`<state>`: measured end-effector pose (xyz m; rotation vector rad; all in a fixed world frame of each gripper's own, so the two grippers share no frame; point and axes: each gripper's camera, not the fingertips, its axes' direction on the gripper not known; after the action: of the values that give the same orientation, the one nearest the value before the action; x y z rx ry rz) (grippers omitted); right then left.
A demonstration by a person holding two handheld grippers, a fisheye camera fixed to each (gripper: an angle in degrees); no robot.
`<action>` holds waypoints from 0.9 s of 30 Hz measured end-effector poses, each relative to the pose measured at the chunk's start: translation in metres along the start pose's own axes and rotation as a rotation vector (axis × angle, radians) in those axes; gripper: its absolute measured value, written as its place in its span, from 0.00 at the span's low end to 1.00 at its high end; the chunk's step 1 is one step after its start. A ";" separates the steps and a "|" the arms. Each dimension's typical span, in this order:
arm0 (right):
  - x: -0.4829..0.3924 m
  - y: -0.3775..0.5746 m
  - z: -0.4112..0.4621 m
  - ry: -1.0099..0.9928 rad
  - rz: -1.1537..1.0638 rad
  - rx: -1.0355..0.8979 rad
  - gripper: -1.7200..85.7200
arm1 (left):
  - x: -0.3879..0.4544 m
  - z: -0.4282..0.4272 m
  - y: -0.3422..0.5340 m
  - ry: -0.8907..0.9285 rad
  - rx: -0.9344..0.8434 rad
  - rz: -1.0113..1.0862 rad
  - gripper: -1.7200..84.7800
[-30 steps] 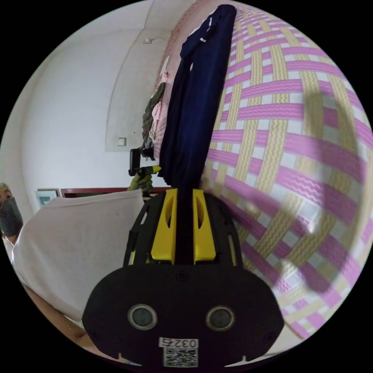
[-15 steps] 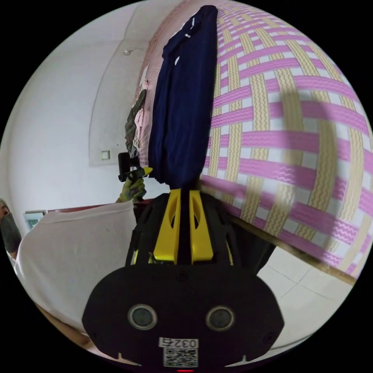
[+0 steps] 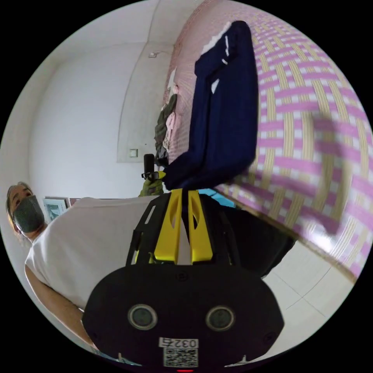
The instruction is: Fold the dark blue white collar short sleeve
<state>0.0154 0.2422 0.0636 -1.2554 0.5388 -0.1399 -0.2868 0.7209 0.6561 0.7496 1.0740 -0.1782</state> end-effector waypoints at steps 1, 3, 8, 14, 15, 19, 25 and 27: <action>-0.007 -0.010 -0.010 -0.004 -0.024 0.023 0.03 | 0.009 -0.011 -0.015 0.025 0.042 0.013 0.00; -0.018 -0.031 -0.028 0.002 -0.062 0.068 0.03 | 0.021 -0.027 -0.044 0.021 0.102 0.039 0.00; -0.024 -0.097 -0.062 0.070 -0.099 0.156 0.03 | 0.012 -0.039 -0.130 -0.074 0.122 -0.049 0.00; 0.005 -0.141 -0.067 0.066 -0.003 0.188 0.04 | -0.021 -0.030 -0.172 -0.022 0.170 -0.194 0.01; 0.009 -0.143 -0.068 0.062 0.015 0.201 0.05 | -0.023 -0.029 -0.174 -0.012 0.182 -0.199 0.01; 0.020 -0.142 -0.068 0.042 0.030 0.256 0.10 | -0.027 -0.027 -0.167 -0.123 0.220 -0.260 0.04; 0.011 -0.098 -0.075 0.165 -0.022 0.349 0.11 | -0.007 -0.032 -0.112 -0.183 0.354 -0.187 0.06; 0.008 -0.082 -0.062 0.216 -0.050 0.279 0.11 | 0.003 -0.024 -0.098 -0.225 0.322 -0.142 0.06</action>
<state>0.0094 0.1588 0.1249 -0.9864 0.6502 -0.3832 -0.3495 0.6637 0.6011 0.9173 0.8926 -0.5543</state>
